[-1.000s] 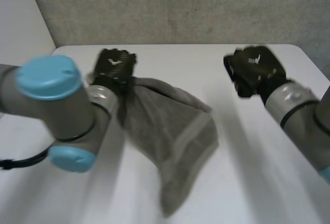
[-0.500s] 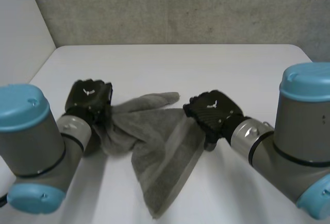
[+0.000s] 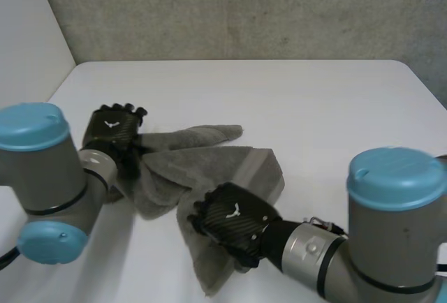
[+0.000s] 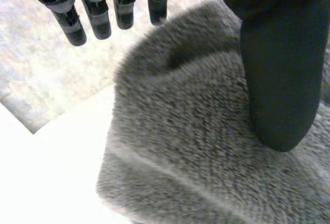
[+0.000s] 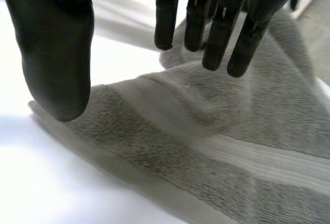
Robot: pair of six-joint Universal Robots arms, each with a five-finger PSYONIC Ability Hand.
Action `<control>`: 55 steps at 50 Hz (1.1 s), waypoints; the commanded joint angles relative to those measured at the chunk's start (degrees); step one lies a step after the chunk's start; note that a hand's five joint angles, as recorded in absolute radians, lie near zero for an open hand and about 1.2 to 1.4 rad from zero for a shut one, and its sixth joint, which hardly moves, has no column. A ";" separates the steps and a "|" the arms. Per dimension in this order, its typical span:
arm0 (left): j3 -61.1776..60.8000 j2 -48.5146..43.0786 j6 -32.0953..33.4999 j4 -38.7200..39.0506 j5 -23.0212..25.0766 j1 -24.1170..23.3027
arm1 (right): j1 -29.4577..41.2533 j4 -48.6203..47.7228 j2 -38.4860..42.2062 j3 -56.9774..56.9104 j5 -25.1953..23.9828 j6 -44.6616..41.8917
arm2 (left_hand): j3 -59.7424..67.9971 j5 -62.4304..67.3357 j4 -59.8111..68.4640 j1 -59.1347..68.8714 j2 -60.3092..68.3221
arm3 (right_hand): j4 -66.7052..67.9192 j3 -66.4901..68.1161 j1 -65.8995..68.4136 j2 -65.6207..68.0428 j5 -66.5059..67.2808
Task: Fold the towel.
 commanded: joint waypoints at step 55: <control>-13.83 13.65 0.31 -0.54 14.24 12.04 | -16.37 -9.88 -4.68 2.00 5.39 5.36 | 2.01 -0.12 1.99 1.79 1.97 | 52.85 52.87 53.08 52.53 54.83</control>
